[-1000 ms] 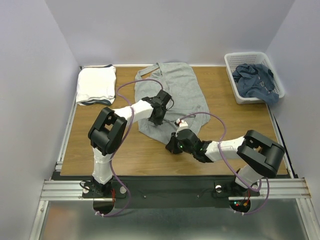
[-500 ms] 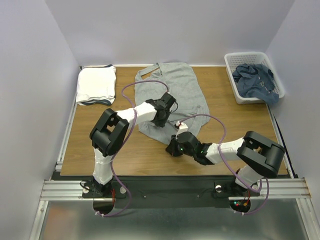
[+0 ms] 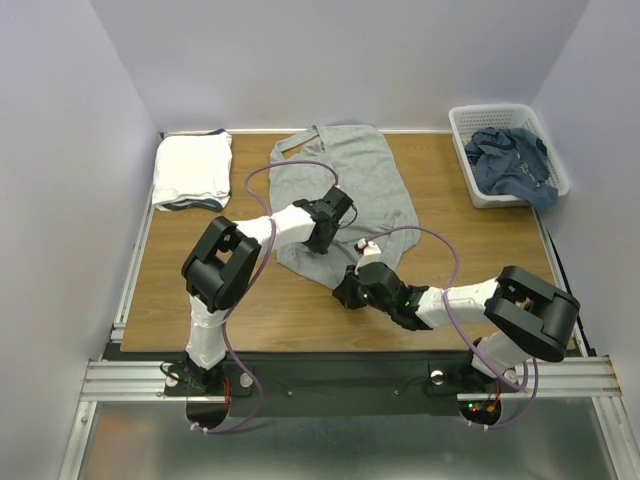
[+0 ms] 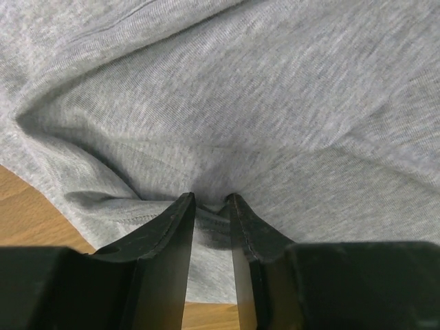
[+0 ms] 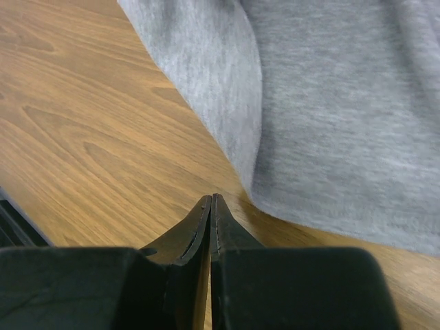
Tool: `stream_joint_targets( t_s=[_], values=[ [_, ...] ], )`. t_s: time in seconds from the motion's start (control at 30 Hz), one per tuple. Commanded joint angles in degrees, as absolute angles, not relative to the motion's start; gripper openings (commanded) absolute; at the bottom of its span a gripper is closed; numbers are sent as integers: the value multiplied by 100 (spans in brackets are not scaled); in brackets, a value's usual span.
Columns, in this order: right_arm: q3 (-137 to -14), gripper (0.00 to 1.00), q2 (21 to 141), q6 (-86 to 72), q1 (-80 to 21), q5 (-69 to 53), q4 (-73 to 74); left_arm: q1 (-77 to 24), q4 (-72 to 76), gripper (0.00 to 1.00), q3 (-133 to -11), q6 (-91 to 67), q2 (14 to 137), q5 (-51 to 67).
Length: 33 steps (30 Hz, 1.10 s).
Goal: Fold and stack the tank tops
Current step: Flatten the tank top out
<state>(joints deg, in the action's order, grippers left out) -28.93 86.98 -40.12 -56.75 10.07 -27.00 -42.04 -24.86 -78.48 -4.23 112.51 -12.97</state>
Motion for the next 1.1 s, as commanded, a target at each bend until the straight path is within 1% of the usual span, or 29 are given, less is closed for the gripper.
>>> stream_joint_targets(
  t_s=[0.0, 0.03, 0.07, 0.1, 0.2, 0.23, 0.27, 0.3, 0.33, 0.47, 0.53, 0.57, 0.63, 0.67, 0.73, 0.8, 0.87, 0.9, 1.0, 1.07],
  values=[
    [-2716, 8, 8464, -4122, -5722, 1327, -2716, -4228, -2435, 35, -8051, -360, 11294, -1485],
    [-2725, 8, 8438, -4131, -5730, 1371, -2664, -4236, -2417, 29, -8059, -369, 11285, -1494],
    [-2716, 8, 8429, -4140, -5730, 1397, -2637, -4228, -2400, 26, -8077, -395, 11285, -1512],
    [-2707, 8, 8420, -4166, -5730, 1406, -2611, -4236, -2382, 21, -8086, -396, 11268, -1520],
    [-2663, 8, 8411, -4192, -5730, 1468, -2549, -4228, -2399, 14, -8130, -404, 11241, -1608],
    [-2654, 8, 8402, -4227, -5730, 1494, -2514, -4236, -2399, 10, -8147, -404, 11215, -1643],
    [-2646, 8, 8402, -4254, -5722, 1503, -2496, -4236, -2399, 8, -8147, -413, 11206, -1661],
    [-2619, 8, 8394, -4289, -5722, 1538, -2470, -4236, -2408, 2, -8165, -430, 11180, -1679],
    [-2610, 8, 8376, -4324, -5730, 1608, -2383, -4228, -2417, 1, -8174, -431, 11154, -1679],
    [-2619, 8, 8192, -4631, -5730, 2082, -1759, -4228, -2470, 0, -8227, -501, 11039, -1740],
    [-2645, 12, 7937, -4885, -5730, 2502, -1260, -4210, -2479, 0, -8262, -553, 10943, -1723],
    [-2654, 18, 7693, -4956, -5730, 2627, -1083, -4201, -2470, 0, -8297, -580, 10916, -1688],
    [-2663, 25, 7411, -5202, -5730, 2977, -564, -4184, -2470, 0, -8314, -624, 10820, -1635],
    [-2672, 31, 7270, -5342, -5722, 3101, -380, -4166, -2470, 0, -8349, -676, 10793, -1583],
    [-2715, 35, 6909, -5510, -5713, 3391, 303, -4140, -2461, 0, -8376, -712, 10697, -1495],
    [-2699, 38, 6733, -5703, -5573, 3717, 675, -4113, -2443, 0, -8385, -756, 10644, -1363],
    [-2602, 40, 6557, -5730, -5310, 3534, 861, -4096, -2426, 0, -8385, -782, 10565, -1257],
    [-2488, 41, 6531, -5730, -4995, 3403, 861, -4087, -2417, 0, -8385, -791, 10538, -1152],
    [-2426, 42, 6574, -5652, -4589, 3033, 853, -4069, -2408, 0, -8367, -809, 10459, -1029],
    [-2478, 46, 6697, -5634, -4518, 2997, 853, -4052, -2400, 0, -8358, -809, 10398, -967]
  ],
)
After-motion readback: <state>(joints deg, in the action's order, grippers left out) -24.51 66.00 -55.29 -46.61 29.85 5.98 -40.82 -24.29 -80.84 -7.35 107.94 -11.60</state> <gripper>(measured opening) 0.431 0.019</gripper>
